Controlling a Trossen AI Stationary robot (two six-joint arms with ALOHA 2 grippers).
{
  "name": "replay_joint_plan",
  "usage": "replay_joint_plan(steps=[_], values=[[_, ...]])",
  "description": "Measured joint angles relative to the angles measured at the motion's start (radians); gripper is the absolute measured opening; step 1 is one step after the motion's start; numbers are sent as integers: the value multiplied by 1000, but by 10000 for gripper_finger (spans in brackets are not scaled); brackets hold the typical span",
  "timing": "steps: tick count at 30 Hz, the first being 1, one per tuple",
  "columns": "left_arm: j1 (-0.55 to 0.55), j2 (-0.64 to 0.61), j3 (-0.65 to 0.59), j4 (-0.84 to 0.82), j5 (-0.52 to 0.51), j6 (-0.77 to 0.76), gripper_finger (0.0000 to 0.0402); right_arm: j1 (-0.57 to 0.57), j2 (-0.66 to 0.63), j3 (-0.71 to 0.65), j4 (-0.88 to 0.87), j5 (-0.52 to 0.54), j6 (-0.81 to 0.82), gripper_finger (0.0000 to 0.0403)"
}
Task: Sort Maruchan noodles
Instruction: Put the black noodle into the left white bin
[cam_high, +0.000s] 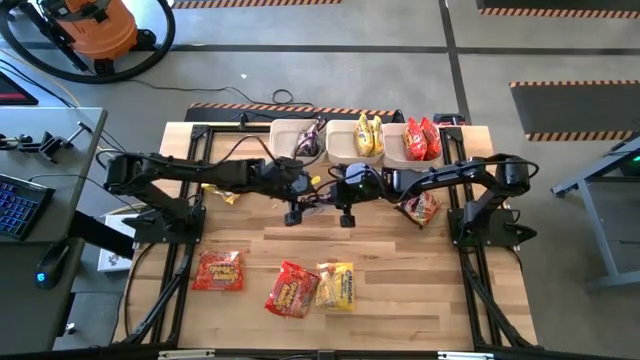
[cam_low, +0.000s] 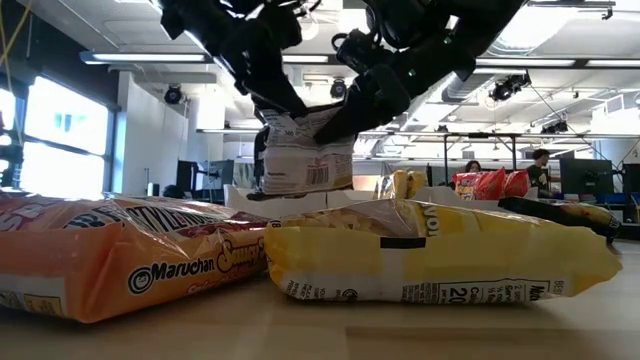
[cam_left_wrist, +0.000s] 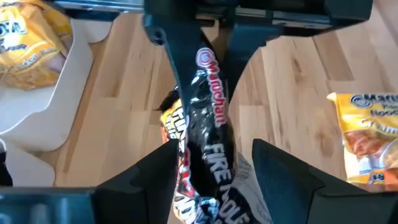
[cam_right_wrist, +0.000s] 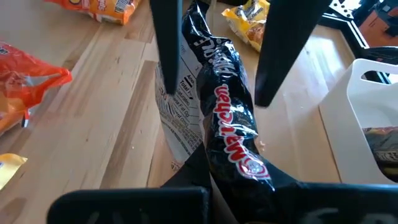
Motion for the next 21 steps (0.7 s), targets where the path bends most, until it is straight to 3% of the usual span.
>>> replay_joint_plan(steps=[9, 15, 19, 21], values=[[-5, 41, 31, -96, -6, 52, 173, 0, 0, 0, 15, -5, 0, 9], [6, 35, 31, -101, -6, 54, 84, 0, 1, 0, 23, -1, 11, 15], [45, 20, 31, -106, -2, 32, 16, 1, -1, 0, 25, 49, 59, 50], [71, 8, 31, -103, 1, 13, 10, 0, -20, 1, -8, 75, 82, 74]])
